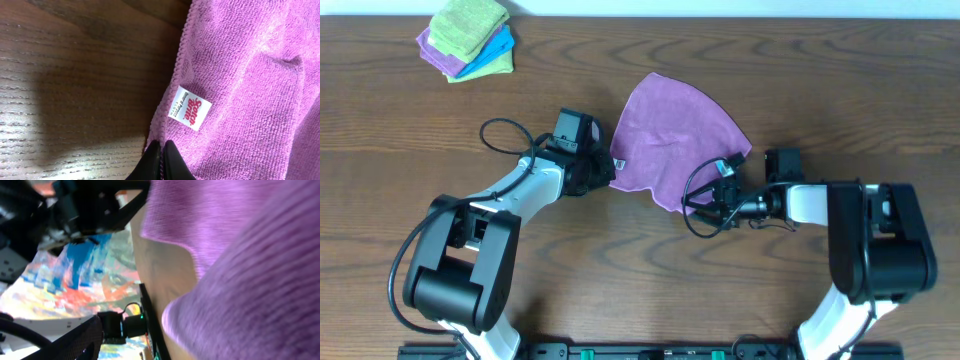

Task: Fold the cloth
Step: 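Grasp the right edge and pull it rightward to spread the cloth flat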

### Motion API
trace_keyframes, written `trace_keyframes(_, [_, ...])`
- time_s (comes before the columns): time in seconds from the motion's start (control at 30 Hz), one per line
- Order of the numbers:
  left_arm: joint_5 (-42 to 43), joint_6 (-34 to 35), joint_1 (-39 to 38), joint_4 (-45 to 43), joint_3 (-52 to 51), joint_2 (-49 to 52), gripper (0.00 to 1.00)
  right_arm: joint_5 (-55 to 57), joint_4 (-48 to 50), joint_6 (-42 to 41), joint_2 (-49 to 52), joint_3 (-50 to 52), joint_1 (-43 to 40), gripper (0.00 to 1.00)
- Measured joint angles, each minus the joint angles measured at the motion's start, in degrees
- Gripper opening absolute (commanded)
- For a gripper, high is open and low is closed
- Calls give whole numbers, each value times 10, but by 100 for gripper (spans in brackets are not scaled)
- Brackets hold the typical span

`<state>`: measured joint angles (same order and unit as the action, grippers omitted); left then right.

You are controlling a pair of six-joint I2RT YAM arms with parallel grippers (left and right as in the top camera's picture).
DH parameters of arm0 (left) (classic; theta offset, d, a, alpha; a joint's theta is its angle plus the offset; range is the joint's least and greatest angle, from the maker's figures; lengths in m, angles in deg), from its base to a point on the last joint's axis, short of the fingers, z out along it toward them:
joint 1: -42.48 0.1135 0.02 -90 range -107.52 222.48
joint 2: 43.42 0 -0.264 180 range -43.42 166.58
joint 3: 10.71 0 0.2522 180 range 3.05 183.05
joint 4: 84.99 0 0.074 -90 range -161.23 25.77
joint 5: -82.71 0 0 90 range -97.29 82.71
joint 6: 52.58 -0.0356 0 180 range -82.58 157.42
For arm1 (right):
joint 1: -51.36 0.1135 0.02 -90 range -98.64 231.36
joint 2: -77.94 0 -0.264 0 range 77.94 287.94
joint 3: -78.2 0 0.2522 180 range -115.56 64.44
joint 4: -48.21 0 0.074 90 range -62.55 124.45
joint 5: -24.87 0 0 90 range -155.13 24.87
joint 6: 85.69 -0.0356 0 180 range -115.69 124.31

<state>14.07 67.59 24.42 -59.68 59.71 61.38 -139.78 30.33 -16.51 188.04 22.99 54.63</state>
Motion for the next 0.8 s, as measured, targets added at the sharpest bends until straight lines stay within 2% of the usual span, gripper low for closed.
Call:
trace_keyframes(0.4, [-12,0,0,0,0,0,6,-7,-3,-30,-142,0,27,74])
trace_keyframes(0.8, [-27,0,0,6,0,0,6,21,-25,-46,-209,0,51,75])
